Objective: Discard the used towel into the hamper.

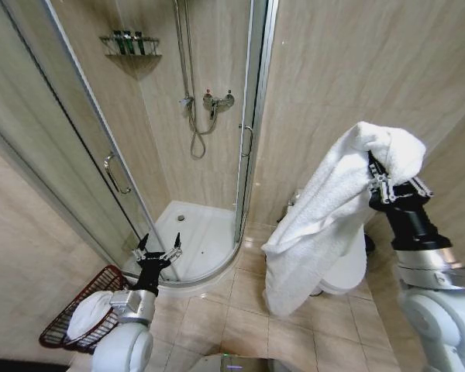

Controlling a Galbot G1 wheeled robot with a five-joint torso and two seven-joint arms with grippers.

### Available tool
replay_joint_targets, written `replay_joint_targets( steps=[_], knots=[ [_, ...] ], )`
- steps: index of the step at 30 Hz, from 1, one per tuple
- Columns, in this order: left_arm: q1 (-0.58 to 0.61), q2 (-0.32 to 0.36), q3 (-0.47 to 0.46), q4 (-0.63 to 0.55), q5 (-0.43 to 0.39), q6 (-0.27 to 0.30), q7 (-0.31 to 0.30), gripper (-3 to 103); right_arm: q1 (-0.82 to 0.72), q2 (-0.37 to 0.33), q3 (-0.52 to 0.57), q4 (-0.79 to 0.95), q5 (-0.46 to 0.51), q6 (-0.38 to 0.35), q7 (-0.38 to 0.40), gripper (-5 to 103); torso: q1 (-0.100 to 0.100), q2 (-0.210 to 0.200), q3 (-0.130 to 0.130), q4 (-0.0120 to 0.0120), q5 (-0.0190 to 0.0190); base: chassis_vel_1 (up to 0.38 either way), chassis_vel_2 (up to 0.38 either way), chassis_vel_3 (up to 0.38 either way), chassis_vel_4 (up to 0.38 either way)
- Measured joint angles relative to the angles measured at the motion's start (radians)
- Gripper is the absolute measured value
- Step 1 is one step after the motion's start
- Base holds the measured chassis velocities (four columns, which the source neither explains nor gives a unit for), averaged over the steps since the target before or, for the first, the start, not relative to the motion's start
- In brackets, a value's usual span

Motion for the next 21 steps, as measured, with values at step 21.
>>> replay_joint_targets(
  steps=[21],
  knots=[
    [0.000,0.000,0.000,0.000,0.000,0.000,0.000,100,0.002,-0.014,0.004,0.000,0.006,-0.002,0.006,13,-0.004,-0.007,-0.004,0.0000,0.0001,0.000,0.000,0.000,0.000]
  ],
)
